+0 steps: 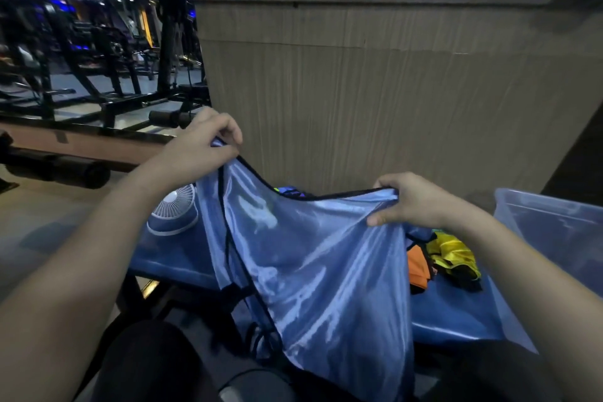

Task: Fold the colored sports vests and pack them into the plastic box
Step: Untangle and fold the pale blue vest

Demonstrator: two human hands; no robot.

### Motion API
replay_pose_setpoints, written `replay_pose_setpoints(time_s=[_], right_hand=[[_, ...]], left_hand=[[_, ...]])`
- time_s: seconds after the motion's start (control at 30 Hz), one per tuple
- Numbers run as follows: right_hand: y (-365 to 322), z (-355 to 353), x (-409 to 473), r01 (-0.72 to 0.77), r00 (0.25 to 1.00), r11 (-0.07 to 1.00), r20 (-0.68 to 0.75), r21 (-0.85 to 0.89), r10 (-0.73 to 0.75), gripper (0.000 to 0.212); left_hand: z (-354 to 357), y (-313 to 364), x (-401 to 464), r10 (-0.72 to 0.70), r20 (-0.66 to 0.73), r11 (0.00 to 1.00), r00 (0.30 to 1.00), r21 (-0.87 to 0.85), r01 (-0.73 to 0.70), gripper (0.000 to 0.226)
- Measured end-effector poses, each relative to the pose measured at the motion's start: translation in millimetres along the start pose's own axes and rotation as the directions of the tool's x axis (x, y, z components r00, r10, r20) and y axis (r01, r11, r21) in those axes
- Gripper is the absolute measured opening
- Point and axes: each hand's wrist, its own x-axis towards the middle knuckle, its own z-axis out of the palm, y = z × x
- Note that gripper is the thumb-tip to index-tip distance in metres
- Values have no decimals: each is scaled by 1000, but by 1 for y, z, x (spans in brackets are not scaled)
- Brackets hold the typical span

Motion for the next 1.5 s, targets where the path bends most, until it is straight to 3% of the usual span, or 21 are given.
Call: replay_pose_setpoints(time_s=[0.1,0.37,0.47,0.57,0.67,0.77,0.87,0.93,1.07,1.2,1.33,1.5], right_hand=[[-6,0,-4,24,995,998,102,-66,-17,36],[-25,3,-6,140,966,946,249,-294,-66,54],[-31,3,-6,186,977,898,175,-398,-125,65],[-34,4,-4,179,981,844,32,-506,-189,62],[-31,4,-1,209,950,798,-78,-566,-303,48],[-31,7,-1,225,908,784,-166,-578,-384,27],[-34,8,-1,203,872,810,-275,-551,-405,25],[-38,9,-2,152,860,833,-344,-532,-377,28],[-44,8,-3,3,860,899,-457,-439,-226,45],[-43,9,1,17,914,965,-387,-263,-121,43],[-44,6,-3,64,923,996,-377,-54,-80,38],[-49,8,-4,97,950,994,-302,56,-76,34]], left_hand=[[2,7,-2,49,44,999,998,-8,-48,21],[12,5,4,236,62,960,970,138,-243,67],[15,1,6,242,60,947,968,203,-250,72],[14,-4,7,274,10,936,962,228,-269,69],[16,3,4,278,-98,946,956,198,-255,46],[21,7,2,191,-255,981,948,77,-177,32],[24,7,2,192,-370,977,909,161,-140,27],[25,9,0,114,-391,983,913,178,-47,29],[31,12,-1,-99,-312,995,945,-47,88,29],[34,21,-2,-220,-170,918,961,-368,146,38],[40,26,-1,-291,-81,819,953,-537,204,31],[46,24,-1,-290,-31,789,957,-573,220,30]])
